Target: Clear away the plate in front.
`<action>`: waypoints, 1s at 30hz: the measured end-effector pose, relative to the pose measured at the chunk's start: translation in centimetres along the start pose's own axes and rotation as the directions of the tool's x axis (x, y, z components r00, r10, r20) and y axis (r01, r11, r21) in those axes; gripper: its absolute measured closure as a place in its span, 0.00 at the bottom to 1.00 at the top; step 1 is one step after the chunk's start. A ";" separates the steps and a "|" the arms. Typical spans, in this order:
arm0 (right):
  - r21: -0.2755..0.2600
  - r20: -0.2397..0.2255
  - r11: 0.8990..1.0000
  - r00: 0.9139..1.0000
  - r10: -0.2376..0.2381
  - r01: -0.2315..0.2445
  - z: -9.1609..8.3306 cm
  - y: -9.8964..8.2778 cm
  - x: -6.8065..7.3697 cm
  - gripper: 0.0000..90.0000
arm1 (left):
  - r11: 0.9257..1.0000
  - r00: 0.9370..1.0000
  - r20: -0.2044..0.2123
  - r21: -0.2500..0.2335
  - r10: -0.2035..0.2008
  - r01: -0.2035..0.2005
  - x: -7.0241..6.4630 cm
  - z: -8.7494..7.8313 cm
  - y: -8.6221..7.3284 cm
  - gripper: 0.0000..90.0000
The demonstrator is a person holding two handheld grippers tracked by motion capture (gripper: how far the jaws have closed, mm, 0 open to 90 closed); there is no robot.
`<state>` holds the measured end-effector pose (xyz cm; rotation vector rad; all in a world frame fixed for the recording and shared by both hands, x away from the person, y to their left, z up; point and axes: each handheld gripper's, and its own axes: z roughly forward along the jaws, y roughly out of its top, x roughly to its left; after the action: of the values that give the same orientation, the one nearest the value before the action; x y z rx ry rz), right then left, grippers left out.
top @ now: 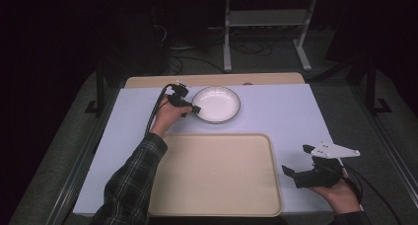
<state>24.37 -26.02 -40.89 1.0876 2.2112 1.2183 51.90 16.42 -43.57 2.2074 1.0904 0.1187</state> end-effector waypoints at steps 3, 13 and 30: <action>0.003 0.001 1.000 1.000 -0.004 0.004 0.0 0.0 0.0 0.00 | 1.000 1.000 0.013 0.003 -0.027 0.027 0.0 0.3 0.0 0.58; 0.011 0.001 1.000 1.000 -0.003 0.003 0.1 -0.1 0.0 0.00 | 0.991 0.989 0.071 -0.008 -0.131 0.132 0.9 0.4 -0.3 0.66; 0.016 0.000 1.000 1.000 -0.003 0.003 0.2 -0.1 0.0 0.00 | 0.977 0.976 0.038 0.000 -0.215 0.215 0.5 0.6 0.5 0.80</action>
<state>24.45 -25.92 -41.06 1.0904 2.2251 1.2011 52.83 16.27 -43.83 2.0644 1.2977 -0.0155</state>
